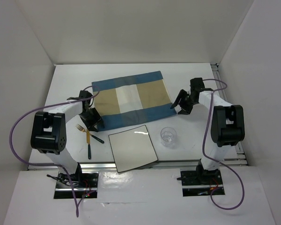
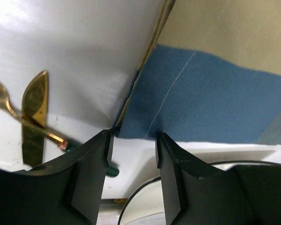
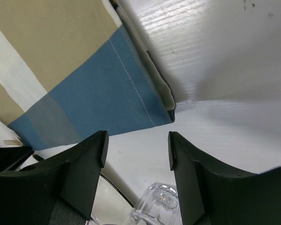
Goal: Set the dinner table for one person
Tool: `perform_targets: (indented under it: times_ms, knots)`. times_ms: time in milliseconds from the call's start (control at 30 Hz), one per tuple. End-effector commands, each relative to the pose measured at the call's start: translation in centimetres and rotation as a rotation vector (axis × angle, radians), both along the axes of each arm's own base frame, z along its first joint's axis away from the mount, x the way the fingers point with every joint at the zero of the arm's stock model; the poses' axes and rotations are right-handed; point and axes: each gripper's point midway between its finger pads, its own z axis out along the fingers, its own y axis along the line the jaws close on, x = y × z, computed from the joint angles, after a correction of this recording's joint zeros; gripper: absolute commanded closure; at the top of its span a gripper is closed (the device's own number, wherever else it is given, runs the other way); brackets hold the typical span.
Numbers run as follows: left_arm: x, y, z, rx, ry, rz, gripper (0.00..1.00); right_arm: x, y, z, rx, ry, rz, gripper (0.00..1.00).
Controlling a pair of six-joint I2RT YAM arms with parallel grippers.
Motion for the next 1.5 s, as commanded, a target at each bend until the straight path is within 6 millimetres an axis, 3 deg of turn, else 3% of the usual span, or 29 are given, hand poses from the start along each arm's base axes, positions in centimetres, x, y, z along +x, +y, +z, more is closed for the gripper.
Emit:
perform_targets:
  times_ms: [0,200,300,433,467,733,767,800,833,867,933,967,1000,1033,1067,1100,1167,1200,1233,1300,1367,1400,1433,1467]
  knots:
    - [1.3,-0.6,-0.7,-0.024,-0.016,0.009,0.43,0.4,-0.5,0.6,0.038,-0.037,-0.032,0.34]
    - [2.3,-0.6,-1.1,-0.023,-0.017,0.009,0.45,1.0,-1.1,-1.0,0.082,-0.015,-0.080,0.34]
    - [2.4,-0.3,-1.5,-0.004,-0.002,0.013,0.52,1.3,-1.1,-1.3,0.086,-0.018,-0.087,0.35]
    - [3.2,-0.3,-1.2,-0.003,-0.011,0.004,0.94,1.8,-0.6,-2.7,0.128,0.006,-0.114,0.39]
    - [3.5,-0.5,-1.0,0.006,-0.016,-0.004,1.00,2.0,-0.4,-2.7,0.144,0.014,-0.121,0.40]
    - [4.9,-0.4,0.8,0.017,-0.035,-0.010,1.00,2.7,0.9,-3.7,0.166,0.021,-0.133,0.50]
    - [5.8,-0.4,1.7,0.017,-0.071,-0.020,1.00,2.9,0.9,-3.4,0.172,0.000,-0.139,0.55]
    - [5.9,-0.4,2.0,0.017,-0.072,-0.021,1.00,2.9,1.3,-3.5,0.176,-0.006,-0.136,0.78]
    - [6.4,-0.5,2.4,0.016,-0.088,-0.020,1.00,3.2,1.3,-3.2,0.177,-0.015,-0.135,0.92]
    - [7.2,-0.5,3.5,0.017,-0.109,-0.029,1.00,4.0,1.2,-2.6,0.171,-0.039,-0.138,1.00]
    - [8.6,-0.7,4.9,0.007,-0.144,-0.043,1.00,7.0,1.1,-0.2,0.140,-0.107,-0.133,1.00]
    - [11.0,-0.8,7.2,0.008,-0.220,-0.055,1.00,7.7,1.5,0.5,0.133,-0.117,-0.110,1.00]
    - [11.9,-1.0,8.4,0.001,-0.245,-0.077,1.00,10.5,1.3,3.6,0.123,-0.209,-0.106,1.00]
    - [15.1,-1.3,11.1,-0.002,-0.327,-0.077,1.00,11.7,1.2,4.6,0.112,-0.235,-0.101,1.00]
    - [14.7,-1.2,9.7,0.003,-0.283,-0.090,1.00,13.1,0.5,6.1,0.113,-0.271,-0.113,1.00]
    - [18.0,-1.5,14.2,-0.003,-0.412,-0.110,1.00,15.9,-0.2,10.8,0.105,-0.389,-0.119,1.00]
    - [20.5,-1.7,16.0,-0.025,-0.449,-0.121,1.00,17.6,-0.9,14.8,0.095,-0.468,-0.123,1.00]
    - [22.8,-1.3,20.9,-0.029,-0.582,-0.122,1.00,18.2,-0.9,16.1,0.090,-0.499,-0.114,1.00]
    - [23.2,-1.9,22.4,-0.060,-0.615,-0.138,1.00,19.0,-0.9,19.1,0.087,-0.571,-0.104,1.00]
    - [23.9,-1.3,24.9,-0.086,-0.684,-0.136,1.00,18.3,-1.1,22.6,0.077,-0.643,-0.103,1.00]
    - [23.2,-1.4,25.1,-0.142,-0.691,-0.140,1.00,16.6,-0.6,21.2,0.071,-0.611,-0.086,1.00]
    - [23.3,-1.1,25.3,-0.151,-0.721,-0.140,1.00,15.3,-0.8,22.6,0.064,-0.645,-0.095,1.00]
    - [22.0,-1.1,23.6,-0.154,-0.679,-0.136,1.00,13.6,-0.8,19.0,0.059,-0.567,-0.097,1.00]
    - [21.4,-1.1,22.7,-0.155,-0.659,-0.134,1.00,12.5,-0.6,17.9,0.049,-0.545,-0.099,1.00]
